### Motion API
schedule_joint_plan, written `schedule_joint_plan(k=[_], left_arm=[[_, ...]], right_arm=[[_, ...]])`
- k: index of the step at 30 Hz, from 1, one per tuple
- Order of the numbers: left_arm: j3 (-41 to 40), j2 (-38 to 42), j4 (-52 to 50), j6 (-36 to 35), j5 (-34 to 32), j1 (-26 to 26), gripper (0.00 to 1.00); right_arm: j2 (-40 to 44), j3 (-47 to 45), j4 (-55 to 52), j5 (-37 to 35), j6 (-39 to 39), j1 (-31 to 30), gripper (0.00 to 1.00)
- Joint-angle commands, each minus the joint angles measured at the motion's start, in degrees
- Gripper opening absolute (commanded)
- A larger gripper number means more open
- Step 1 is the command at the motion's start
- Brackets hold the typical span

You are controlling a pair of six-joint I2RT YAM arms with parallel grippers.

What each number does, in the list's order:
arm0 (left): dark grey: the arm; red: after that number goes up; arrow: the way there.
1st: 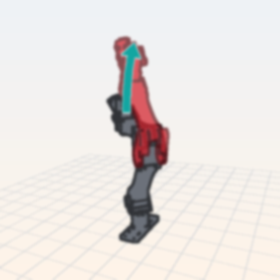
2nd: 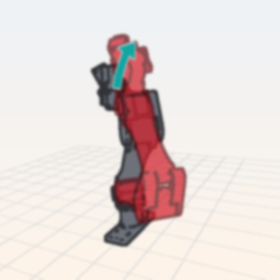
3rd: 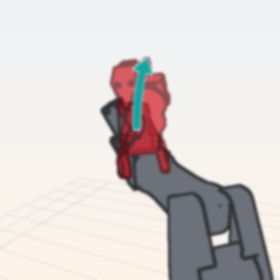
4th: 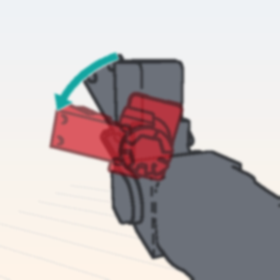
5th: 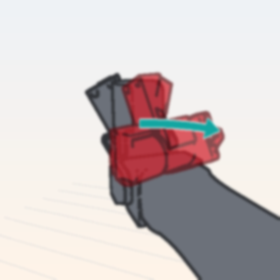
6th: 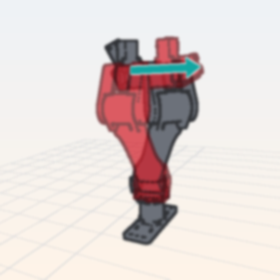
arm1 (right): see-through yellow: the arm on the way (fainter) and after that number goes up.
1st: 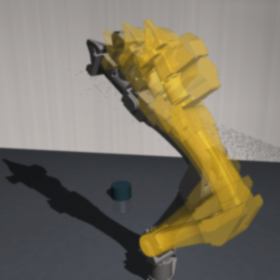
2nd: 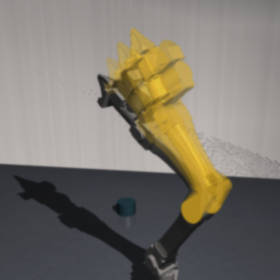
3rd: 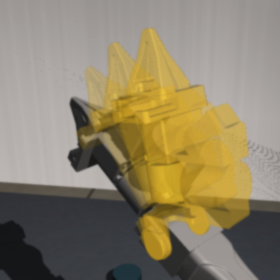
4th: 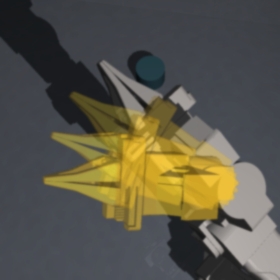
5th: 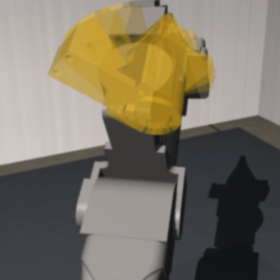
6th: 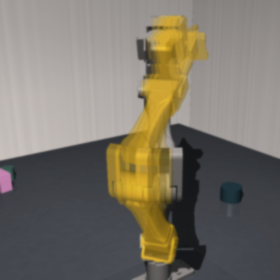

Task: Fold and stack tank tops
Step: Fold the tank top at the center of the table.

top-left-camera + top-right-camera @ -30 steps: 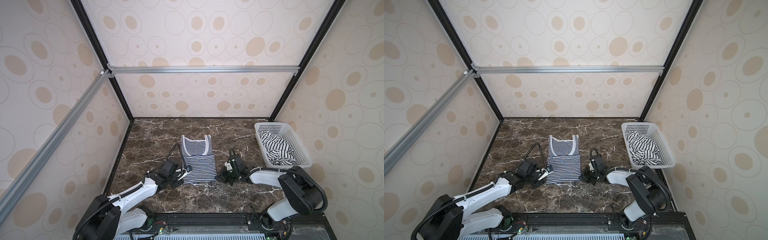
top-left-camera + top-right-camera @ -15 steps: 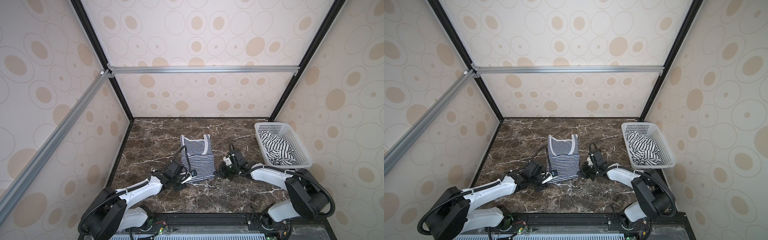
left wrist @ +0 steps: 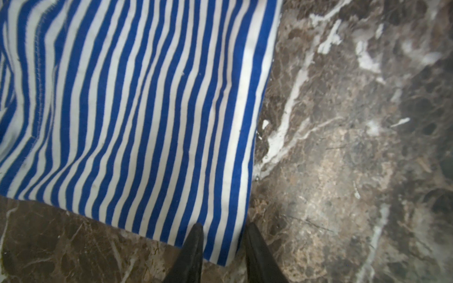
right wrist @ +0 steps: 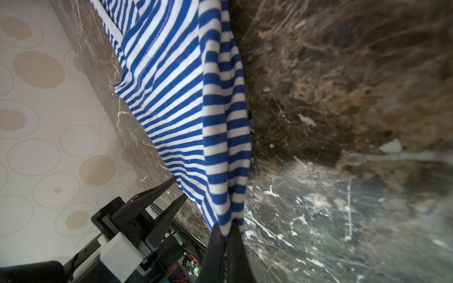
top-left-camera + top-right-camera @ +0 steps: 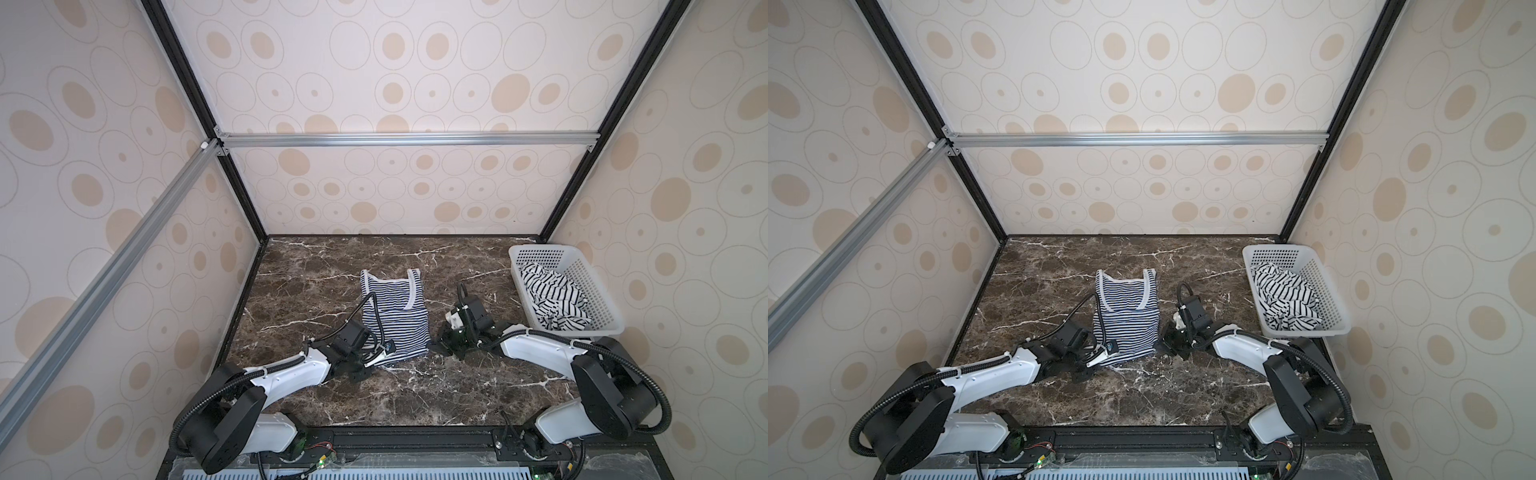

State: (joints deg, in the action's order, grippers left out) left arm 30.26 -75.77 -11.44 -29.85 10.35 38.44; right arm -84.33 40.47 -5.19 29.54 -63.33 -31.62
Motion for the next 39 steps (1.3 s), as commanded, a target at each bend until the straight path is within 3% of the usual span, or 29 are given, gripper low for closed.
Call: schedule_joint_plan(k=[1, 5, 8, 9, 18, 25, 39], left_arm=[[1.5, -1.0, -0.6, -1.7, 0.0, 0.5, 0.24], [2.1, -2.5, -1.6, -2.3, 1.3, 0.5, 0.17], [3.5, -3.3, -4.1, -3.0, 4.2, 0.5, 0.01], [4.0, -3.3, -5.2, -3.3, 5.4, 0.5, 0.00], [11.1, 1.8, -20.5, -5.1, 18.6, 1.0, 0.00], [17.7, 3.0, -31.3, -6.9, 27.9, 1.3, 0.00], [28.4, 3.6, -39.4, -8.2, 36.9, 1.3, 0.00]], right_arm=[[0.2, 1.5, -0.8, 0.3, 0.2, -0.6, 0.00], [-0.4, 1.9, -0.9, 0.5, 0.3, -0.4, 0.00], [-0.4, 1.9, -0.8, 0.7, 0.3, -0.4, 0.00], [-0.2, 1.8, -1.0, 0.7, 0.3, -0.4, 0.00], [7.8, 1.7, -8.3, -0.7, 1.3, -0.2, 0.00], [12.9, 7.0, -16.5, -1.7, 3.2, 0.7, 0.00], [12.6, 18.8, -23.6, -1.7, 6.8, 3.6, 0.00]])
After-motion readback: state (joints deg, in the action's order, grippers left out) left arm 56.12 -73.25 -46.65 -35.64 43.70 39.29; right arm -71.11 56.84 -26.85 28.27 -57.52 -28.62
